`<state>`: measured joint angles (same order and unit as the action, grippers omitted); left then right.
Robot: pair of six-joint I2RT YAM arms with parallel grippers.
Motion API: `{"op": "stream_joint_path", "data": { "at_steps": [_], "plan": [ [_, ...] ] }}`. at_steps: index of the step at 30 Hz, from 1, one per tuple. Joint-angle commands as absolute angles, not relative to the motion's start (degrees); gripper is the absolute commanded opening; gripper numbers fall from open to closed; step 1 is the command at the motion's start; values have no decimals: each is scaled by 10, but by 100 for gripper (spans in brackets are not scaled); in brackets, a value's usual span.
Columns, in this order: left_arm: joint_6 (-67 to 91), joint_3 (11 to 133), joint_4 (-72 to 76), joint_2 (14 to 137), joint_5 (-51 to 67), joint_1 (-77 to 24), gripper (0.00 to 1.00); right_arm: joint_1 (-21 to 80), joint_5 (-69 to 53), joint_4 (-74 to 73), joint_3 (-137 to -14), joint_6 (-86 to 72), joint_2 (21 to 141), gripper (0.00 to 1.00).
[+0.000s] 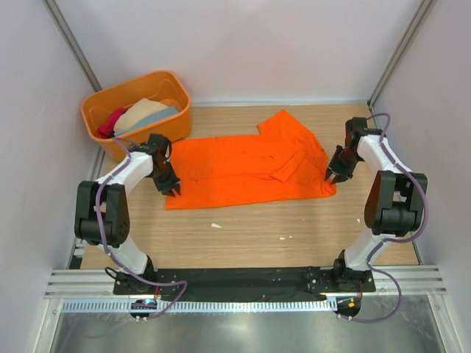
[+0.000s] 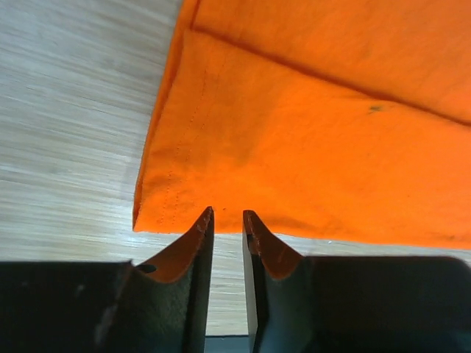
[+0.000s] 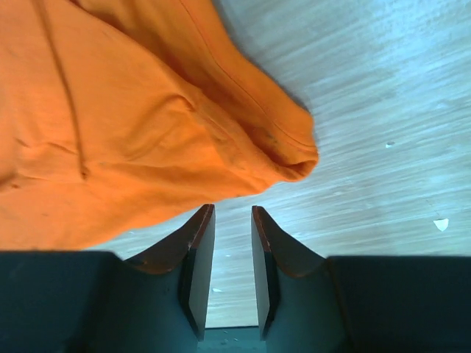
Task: Fold and stack the t-shirts
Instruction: Fold the tshirt
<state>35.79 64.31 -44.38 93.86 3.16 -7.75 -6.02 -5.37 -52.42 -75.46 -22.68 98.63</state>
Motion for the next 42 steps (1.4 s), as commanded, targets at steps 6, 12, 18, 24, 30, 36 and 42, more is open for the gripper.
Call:
{"op": "stream_joint_path", "data": {
  "at_steps": [6, 12, 18, 24, 30, 36, 42],
  "plan": [
    [366, 632, -414, 975, 77, -74, 22, -62, -30, -508, -744, -177, 1017, 41],
    [365, 625, -412, 991, 83, -69, 21, -62, -29, -506, -751, -167, 1045, 42],
    [367, 617, -409, 1004, 83, -58, 18, -62, -16, -498, -750, -163, 1067, 45],
    [373, 606, -412, 1023, 80, -47, 15, -63, -3, -492, -733, -166, 1066, 27],
    [374, 587, -424, 1038, 55, -28, 9, -83, 60, -501, -696, -175, 1042, 1],
    [369, 566, -425, 1041, 51, -16, 7, -110, 87, -501, -664, -181, 1027, 1],
    [372, 541, -426, 1014, 57, -15, 5, -113, 93, -505, -640, -187, 1030, 1]
  ]
}}
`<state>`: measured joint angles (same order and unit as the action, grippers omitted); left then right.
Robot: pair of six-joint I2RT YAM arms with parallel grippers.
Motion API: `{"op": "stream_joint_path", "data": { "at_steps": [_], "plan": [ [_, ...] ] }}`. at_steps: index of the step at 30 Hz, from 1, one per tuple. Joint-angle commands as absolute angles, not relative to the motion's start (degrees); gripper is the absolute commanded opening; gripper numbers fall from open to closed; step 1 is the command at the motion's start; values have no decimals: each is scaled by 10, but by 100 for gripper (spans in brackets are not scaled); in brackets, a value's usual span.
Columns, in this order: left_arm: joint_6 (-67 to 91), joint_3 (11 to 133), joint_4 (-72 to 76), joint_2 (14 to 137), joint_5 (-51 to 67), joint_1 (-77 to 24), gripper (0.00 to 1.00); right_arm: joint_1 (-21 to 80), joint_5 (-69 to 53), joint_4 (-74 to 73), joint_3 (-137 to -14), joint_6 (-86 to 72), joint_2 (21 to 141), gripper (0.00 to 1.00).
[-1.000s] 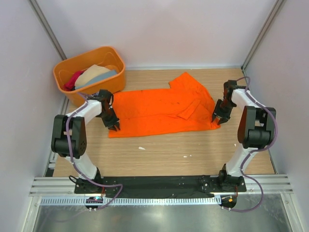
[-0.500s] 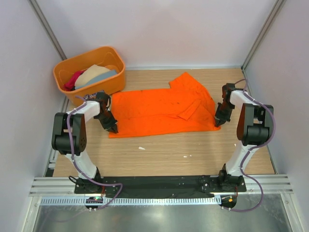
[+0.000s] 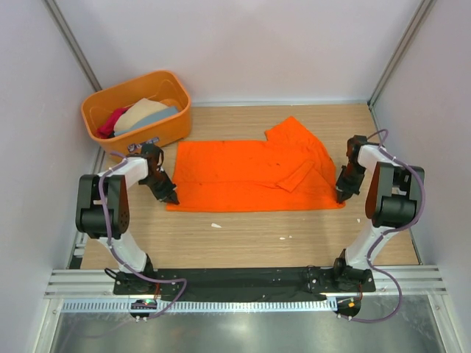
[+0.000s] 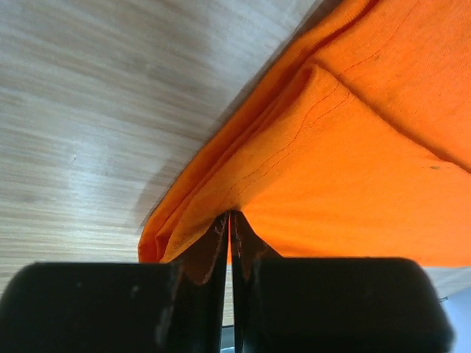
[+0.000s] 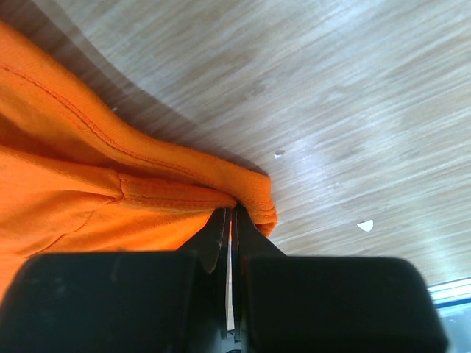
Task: Fold and stack the t-shirts
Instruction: Fold the tshirt
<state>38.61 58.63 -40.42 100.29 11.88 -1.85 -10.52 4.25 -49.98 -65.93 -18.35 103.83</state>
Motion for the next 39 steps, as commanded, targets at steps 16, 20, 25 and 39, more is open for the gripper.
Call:
{"op": "stream_joint_path", "data": {
  "at_steps": [16, 20, 25, 39],
  "plan": [
    [373, 563, -469, 838, 90, -31, 26, -88, -16, -530, -677, -201, 914, 30],
    [377, 553, -439, 871, 134, -32, 19, -88, -89, -491, -640, -227, 936, 25],
    [383, 512, -402, 917, 130, -32, 17, -104, -69, -430, -591, -227, 969, 16],
    [403, 478, -424, 799, 156, -36, 35, -55, -102, -462, -664, -240, 883, 53]
  ]
}}
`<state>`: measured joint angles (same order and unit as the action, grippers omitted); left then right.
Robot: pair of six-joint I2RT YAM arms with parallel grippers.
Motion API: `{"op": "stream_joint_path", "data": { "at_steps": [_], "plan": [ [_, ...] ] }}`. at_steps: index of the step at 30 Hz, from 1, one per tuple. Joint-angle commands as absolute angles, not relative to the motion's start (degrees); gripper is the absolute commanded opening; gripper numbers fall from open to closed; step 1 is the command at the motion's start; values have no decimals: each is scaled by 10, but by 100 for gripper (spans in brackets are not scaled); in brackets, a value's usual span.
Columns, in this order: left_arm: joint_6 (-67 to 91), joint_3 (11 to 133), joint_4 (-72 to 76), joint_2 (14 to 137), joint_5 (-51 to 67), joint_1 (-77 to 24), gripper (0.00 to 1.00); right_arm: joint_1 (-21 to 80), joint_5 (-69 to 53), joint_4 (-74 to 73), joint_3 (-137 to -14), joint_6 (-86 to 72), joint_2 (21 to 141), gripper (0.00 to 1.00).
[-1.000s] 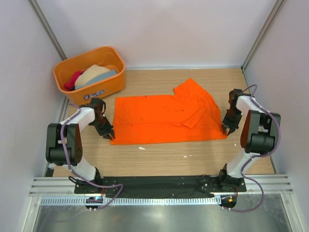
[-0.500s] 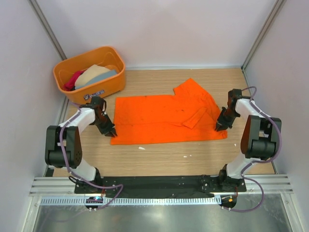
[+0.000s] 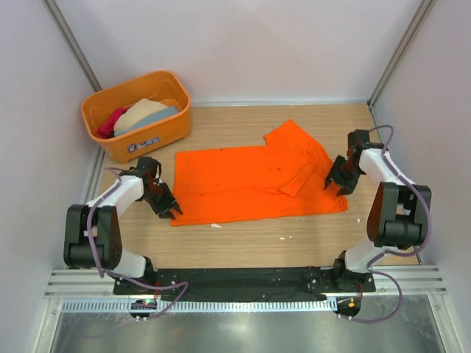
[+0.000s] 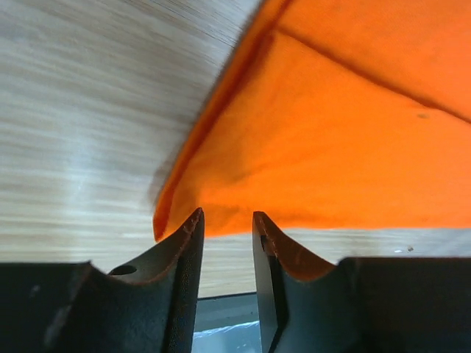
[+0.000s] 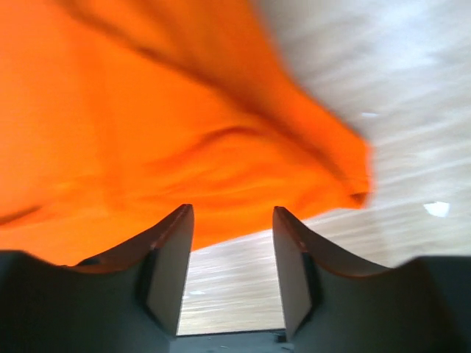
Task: Fold and stack the t-shirts
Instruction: Fold the tshirt
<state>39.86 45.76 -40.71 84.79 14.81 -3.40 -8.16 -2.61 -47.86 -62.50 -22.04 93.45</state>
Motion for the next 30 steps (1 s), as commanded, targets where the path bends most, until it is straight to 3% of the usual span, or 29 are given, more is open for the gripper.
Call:
{"op": "stream_joint_path", "data": {
  "at_steps": [1, 5, 10, 14, 16, 21, 26, 30],
  "plan": [
    [402, 486, -429, 776, 157, -38, 37, -55, -132, -448, -657, -268, 883, 55],
    [389, 515, -440, 748, 170, -39, 38, -54, -234, -318, -616, -328, 909, 52],
    [374, 522, -419, 746, 228, -53, 29, -49, -269, -285, -636, -354, 980, 28],
    [395, 531, -358, 750, 268, -133, 28, -49, -233, -301, -673, -329, 1005, 29],
    [412, 534, -325, 761, 277, -183, 29, -50, -219, -310, -703, -315, 1025, 36],
    [459, 573, -254, 824, 292, -260, 28, -52, -178, -344, -777, -280, 1072, 40],
    [484, 622, -240, 900, 293, -301, 24, -53, -158, -380, -838, -247, 1117, 40],
    [491, 631, -239, 906, 292, -311, 23, -52, -174, -397, -835, -250, 1115, 34]
  ]
}}
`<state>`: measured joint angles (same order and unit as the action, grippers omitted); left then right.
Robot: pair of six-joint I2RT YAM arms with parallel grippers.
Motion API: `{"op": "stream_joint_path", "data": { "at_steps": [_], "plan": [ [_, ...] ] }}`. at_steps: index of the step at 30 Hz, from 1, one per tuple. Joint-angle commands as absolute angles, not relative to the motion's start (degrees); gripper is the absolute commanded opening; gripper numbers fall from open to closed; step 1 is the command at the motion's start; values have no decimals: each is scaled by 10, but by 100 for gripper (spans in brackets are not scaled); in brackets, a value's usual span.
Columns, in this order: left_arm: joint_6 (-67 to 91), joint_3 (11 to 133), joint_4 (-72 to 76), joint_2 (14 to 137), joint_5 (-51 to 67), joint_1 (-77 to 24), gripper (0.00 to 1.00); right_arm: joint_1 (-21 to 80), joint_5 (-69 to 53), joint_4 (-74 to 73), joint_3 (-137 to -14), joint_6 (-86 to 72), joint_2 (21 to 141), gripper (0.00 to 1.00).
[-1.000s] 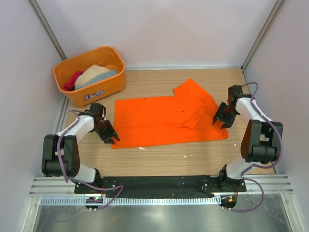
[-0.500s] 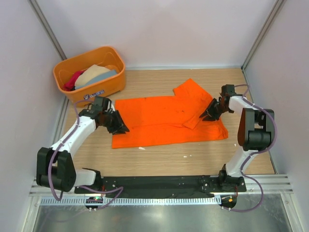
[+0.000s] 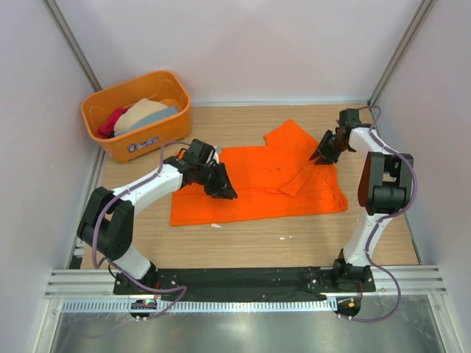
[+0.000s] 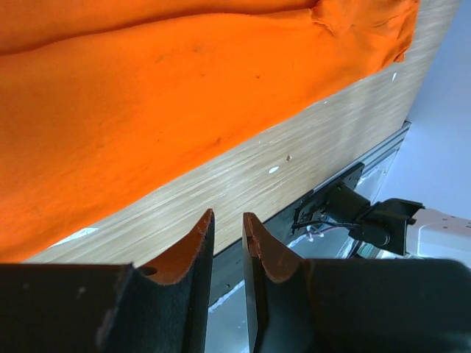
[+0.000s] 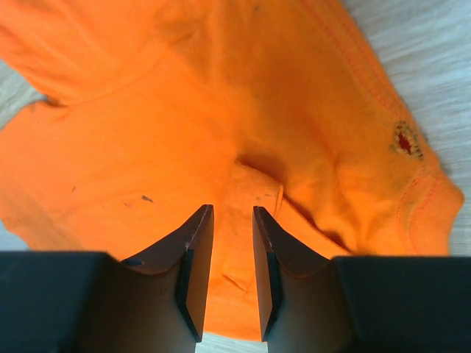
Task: Fold and stack the t-shirts
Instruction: Fold the tshirt
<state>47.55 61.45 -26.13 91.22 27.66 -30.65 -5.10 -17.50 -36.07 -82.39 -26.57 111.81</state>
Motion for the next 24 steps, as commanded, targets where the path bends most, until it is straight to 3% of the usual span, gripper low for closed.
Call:
{"op": "stream_joint_path", "data": {
  "at_steps": [1, 5, 9, 24],
  "plan": [
    [492, 626, -239, 904, 290, -312, 23, -50, -198, -397, -811, -252, 1109, 34],
    [490, 597, -243, 882, 281, -312, 23, -42, -221, -375, -725, -254, 1034, 38],
    [484, 577, -250, 872, 279, -312, 23, -37, -258, -335, -628, -278, 971, 49],
    [450, 598, -301, 864, 268, -310, 23, 0, -286, -239, -558, -351, 987, 45]
  ]
}}
